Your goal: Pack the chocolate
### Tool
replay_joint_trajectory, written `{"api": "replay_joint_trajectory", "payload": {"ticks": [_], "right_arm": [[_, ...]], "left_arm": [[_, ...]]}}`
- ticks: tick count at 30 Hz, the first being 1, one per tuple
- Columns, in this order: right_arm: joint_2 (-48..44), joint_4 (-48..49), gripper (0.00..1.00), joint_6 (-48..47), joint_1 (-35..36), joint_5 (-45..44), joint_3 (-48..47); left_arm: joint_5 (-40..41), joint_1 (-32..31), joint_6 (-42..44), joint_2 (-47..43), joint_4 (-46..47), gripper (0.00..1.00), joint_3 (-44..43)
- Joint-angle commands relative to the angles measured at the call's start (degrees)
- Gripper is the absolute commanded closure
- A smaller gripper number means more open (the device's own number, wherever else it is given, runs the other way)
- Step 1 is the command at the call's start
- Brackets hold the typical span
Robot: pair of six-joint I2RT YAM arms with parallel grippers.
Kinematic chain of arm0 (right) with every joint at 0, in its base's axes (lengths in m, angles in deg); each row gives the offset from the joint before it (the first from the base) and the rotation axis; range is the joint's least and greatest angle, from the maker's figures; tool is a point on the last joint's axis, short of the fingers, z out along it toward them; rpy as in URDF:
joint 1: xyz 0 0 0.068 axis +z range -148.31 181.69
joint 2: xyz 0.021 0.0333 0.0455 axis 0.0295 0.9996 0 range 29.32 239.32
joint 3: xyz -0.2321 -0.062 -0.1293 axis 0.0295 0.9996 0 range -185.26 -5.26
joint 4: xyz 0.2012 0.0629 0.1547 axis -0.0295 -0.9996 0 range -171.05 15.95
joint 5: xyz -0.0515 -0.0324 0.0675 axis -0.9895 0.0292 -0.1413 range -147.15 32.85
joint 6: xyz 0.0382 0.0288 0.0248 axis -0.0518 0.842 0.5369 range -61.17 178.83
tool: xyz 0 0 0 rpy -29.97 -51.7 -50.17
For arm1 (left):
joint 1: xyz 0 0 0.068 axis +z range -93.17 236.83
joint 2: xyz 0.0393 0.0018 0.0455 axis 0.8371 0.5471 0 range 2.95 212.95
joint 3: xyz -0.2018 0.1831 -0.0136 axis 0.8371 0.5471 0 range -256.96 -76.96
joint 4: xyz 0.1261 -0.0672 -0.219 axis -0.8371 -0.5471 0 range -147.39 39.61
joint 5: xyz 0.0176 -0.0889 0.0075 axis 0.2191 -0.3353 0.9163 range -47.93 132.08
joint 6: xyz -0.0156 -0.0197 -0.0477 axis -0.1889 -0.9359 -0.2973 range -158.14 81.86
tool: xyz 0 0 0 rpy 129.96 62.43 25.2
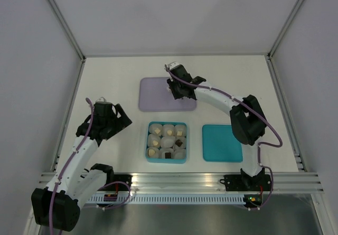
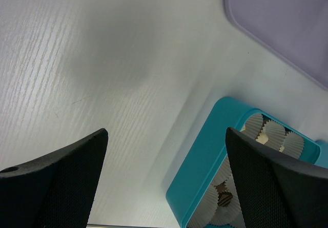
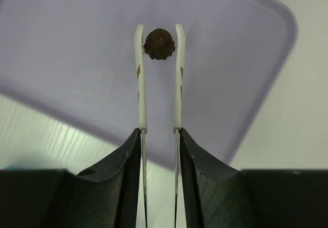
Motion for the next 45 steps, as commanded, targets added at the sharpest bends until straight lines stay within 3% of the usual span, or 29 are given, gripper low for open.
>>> {"api": "replay_joint_trajectory", "payload": {"ticks": [1, 8, 19, 28, 37, 45], "right_arm": [[-12.52, 6.66, 0.87, 0.59, 3.06, -3.20, 7.68], [-35.02, 4.75, 0.87, 6.21, 10.61, -4.27, 28.58], [-58.66, -9.15, 0.87, 18.08, 23.27, 6.80, 44.42], [-59.75, -13.54, 0.86, 23.45, 35.32, 6.46, 47.07], [-55.17, -17.94, 0.85, 24.32, 37.96, -0.91, 44.88], [-55.34, -17.86, 0.83, 26.00, 37.96, -2.42, 44.26]], "left_arm": [[-0.12, -0.16, 0.80, -0.73, 0.40, 0.00, -0.17], [-1.35, -0.15, 0.98, -0.90, 0.49, 0.00, -0.26], [-3.37, -0.16, 1.50, -1.52, 0.75, 0.00, 0.18], [-3.99, -0.16, 1.68, -1.70, 1.37, 0.00, 0.45], [-4.07, -0.16, 1.68, -2.66, 1.37, 0.00, 0.80], [-4.16, -0.16, 1.68, -2.75, 1.45, 0.00, 0.80]]}}
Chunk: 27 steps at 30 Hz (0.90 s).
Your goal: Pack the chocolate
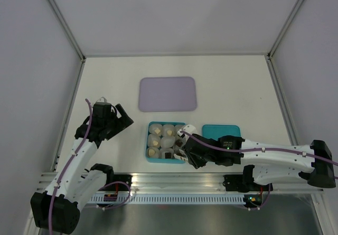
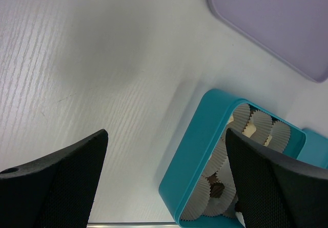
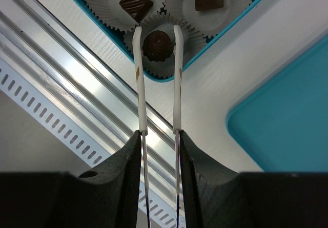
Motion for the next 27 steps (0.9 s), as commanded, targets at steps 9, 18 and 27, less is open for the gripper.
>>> {"api": "replay_joint_trajectory", "payload": {"ticks": [9, 18, 27], "right_arm": [[1.58, -0.35, 0.72, 0.05, 0.37, -1.32, -3.45], [1.23, -1.75, 0.65, -0.31, 0.46, -2.11, -5.74], [-2.73, -3.50, 0.66, 2.58, 0.37, -12.64, -12.06]], "left_arm": [[-0.99, -0.16, 1.72, -1.00, 1.41, 0.00, 0.75], [-0.91, -0.16, 1.72, -1.36, 1.41, 0.00, 0.75], [-0.82, -0.16, 1.72, -1.18, 1.32, 0.00, 0.49]]}}
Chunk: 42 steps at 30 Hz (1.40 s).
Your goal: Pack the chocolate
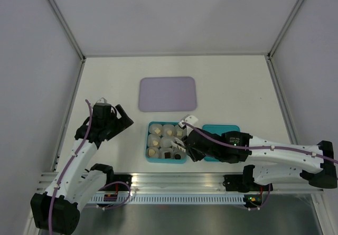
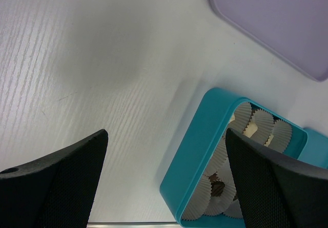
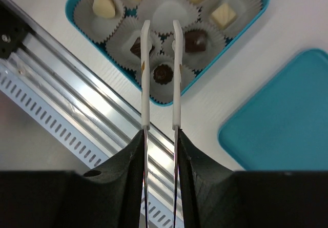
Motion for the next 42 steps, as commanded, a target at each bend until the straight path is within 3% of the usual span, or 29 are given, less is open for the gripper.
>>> {"api": "replay_joint_trajectory", "payload": {"ticks": [1, 5, 7, 12, 13, 15, 18, 20, 22, 28, 30, 31, 33, 38, 42], "right_arm": [[-1.90, -2.78, 0.66, 3.07, -0.26, -9.96, -5.49], [0.65, -4.12, 0.66, 3.70, -7.10, -13.76, -6.55], [0.92, -0.97, 0.67, 1.08, -14.39, -13.93, -5.50], [5.30, 14.99, 0.64, -7.72, -34.75, -10.00, -2.86], [8.79, 20.00, 0.65, -10.86, -39.86, -7.20, -3.03], [12.68, 25.10, 0.64, -15.19, -43.48, -4.80, -3.21], [24.35, 28.56, 0.63, -17.66, -52.34, 2.91, -8.73], [34.02, 28.23, 0.63, -19.23, -57.02, 2.77, -14.86], [41.74, 29.45, 0.63, -21.08, -58.01, -1.51, -18.40], [54.08, 29.19, 0.51, -22.14, -62.58, 0.83, -29.56], [55.06, 28.40, 0.43, -22.41, -63.20, 0.31, -30.28], [54.97, 27.88, 0.28, -22.23, -63.20, -0.22, -30.28], [53.49, 27.61, 0.12, -21.27, -63.20, -1.98, -29.58], [45.50, 21.65, 0.10, -14.69, -63.46, -6.63, -23.00], [30.94, 13.74, 0.08, -7.05, -64.60, -7.17, -10.27]], "left_arm": [[-0.77, -0.16, 1.70, -0.68, 1.32, 0.00, -0.10], [-0.69, -0.16, 1.70, -0.77, 1.32, 0.00, -0.19], [-0.60, -0.16, 1.70, -0.68, 1.32, 0.00, -0.27], [-0.25, -0.16, 1.70, 0.11, 1.50, 0.00, -1.06], [-0.16, -0.16, 1.70, 0.37, 1.41, 0.00, -1.33], [0.10, -0.16, 1.70, 0.20, 1.50, 0.00, -1.33], [0.72, -0.16, 1.52, 0.46, 1.41, 0.00, -1.42], [0.72, -0.07, 1.52, 0.55, 1.41, 0.00, -1.50], [0.72, -0.16, 1.61, 0.64, 1.41, 0.00, -1.59], [0.81, -0.16, 1.44, -0.15, 1.32, 0.00, -1.33], [0.72, -0.16, 1.61, -0.15, 1.41, 0.00, -1.24], [0.72, -0.16, 1.53, -0.15, 1.32, 0.00, -1.24], [0.46, -0.16, 1.61, 0.02, 1.50, 0.00, -1.33], [-0.51, -0.16, 1.96, -0.59, 1.50, 0.00, -1.51], [-0.95, -0.16, 1.88, -1.91, 1.85, 0.00, -0.63]]}}
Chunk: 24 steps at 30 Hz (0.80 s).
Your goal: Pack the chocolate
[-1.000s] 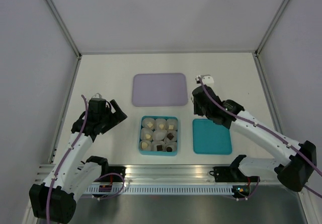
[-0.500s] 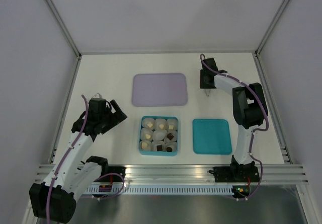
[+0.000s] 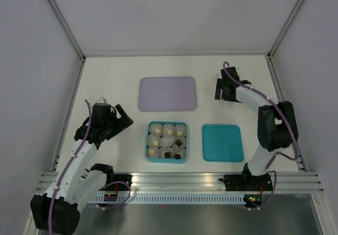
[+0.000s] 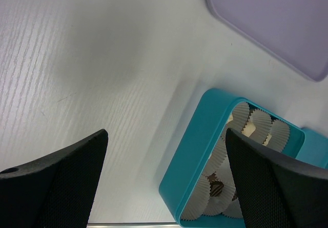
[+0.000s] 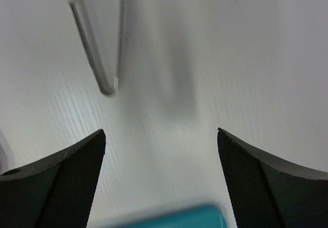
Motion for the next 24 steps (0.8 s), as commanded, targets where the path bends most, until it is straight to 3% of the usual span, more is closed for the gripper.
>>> {"api": "replay_joint_trajectory", "payload": {"ticks": [1, 5, 8, 12, 17, 21, 24], "right_arm": [[-14.12, -9.26, 0.06, 8.83, -1.55, -1.47, 12.07], [-25.47, -10.59, 0.02, 11.84, -9.52, 8.98, 25.82], [-31.27, -11.04, 0.02, 12.45, -14.53, 12.15, 32.59], [-38.82, -10.16, 0.02, 14.11, -15.17, 14.54, 38.14], [-39.29, -9.36, 0.14, 15.97, -15.17, 15.59, 40.60], [-37.18, -6.82, 0.32, 16.32, -15.26, 17.96, 42.62], [-34.81, -4.27, 0.36, 14.74, -15.17, 21.12, 43.50]], "left_arm": [[-1.45, -0.16, 1.96, -1.69, 2.00, 0.00, -0.37], [-3.74, -0.16, 2.49, -1.95, 2.27, 0.01, -0.54], [-4.26, -0.16, 2.58, -2.13, 2.53, 0.00, -0.36], [-5.23, -0.16, 2.75, -1.43, 2.88, 0.00, -0.01], [-6.02, -0.16, 3.02, -0.55, 3.41, 0.00, -0.01], [-6.11, -0.16, 3.11, -0.81, 3.58, 0.00, -0.10], [-6.20, -0.16, 3.11, -1.34, 3.58, 0.00, 0.08]]}}
